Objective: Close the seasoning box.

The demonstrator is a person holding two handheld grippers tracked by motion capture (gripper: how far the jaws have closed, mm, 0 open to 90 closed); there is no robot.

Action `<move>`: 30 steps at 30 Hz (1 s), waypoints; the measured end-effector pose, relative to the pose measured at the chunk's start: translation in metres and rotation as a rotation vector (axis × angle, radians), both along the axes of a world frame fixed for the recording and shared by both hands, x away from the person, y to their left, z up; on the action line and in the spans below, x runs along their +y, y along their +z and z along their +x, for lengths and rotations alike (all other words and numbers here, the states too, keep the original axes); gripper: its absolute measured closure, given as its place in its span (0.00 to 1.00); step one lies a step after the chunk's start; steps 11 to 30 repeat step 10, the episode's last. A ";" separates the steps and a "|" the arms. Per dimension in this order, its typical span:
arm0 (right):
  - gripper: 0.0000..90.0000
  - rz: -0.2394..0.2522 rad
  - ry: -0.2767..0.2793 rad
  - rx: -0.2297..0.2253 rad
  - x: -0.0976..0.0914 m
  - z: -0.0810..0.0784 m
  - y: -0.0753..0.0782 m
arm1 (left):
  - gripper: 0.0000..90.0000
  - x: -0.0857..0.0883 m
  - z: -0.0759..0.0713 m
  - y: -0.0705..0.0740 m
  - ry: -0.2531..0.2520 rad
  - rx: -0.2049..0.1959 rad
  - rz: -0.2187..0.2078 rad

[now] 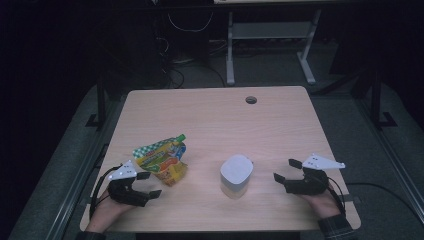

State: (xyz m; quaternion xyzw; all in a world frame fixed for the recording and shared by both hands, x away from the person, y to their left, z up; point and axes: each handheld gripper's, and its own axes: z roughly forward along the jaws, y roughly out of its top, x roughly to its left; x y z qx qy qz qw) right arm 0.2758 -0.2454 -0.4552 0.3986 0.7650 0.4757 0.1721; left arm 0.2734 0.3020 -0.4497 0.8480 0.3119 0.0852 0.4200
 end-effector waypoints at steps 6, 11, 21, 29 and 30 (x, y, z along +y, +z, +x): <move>0.16 -0.023 -0.002 0.007 0.003 0.002 -0.004 | 0.18 -0.001 0.000 -0.001 0.004 0.001 -0.003; 0.16 -0.021 -0.004 0.003 0.003 0.002 -0.004 | 0.18 -0.002 0.000 -0.001 0.002 0.003 -0.001; 0.16 -0.021 -0.004 0.003 0.003 0.002 -0.004 | 0.18 -0.002 0.000 -0.001 0.002 0.003 -0.001; 0.16 -0.021 -0.004 0.003 0.003 0.002 -0.004 | 0.18 -0.002 0.000 -0.001 0.002 0.003 -0.001; 0.16 -0.021 -0.004 0.003 0.003 0.002 -0.004 | 0.18 -0.002 0.000 -0.001 0.002 0.003 -0.001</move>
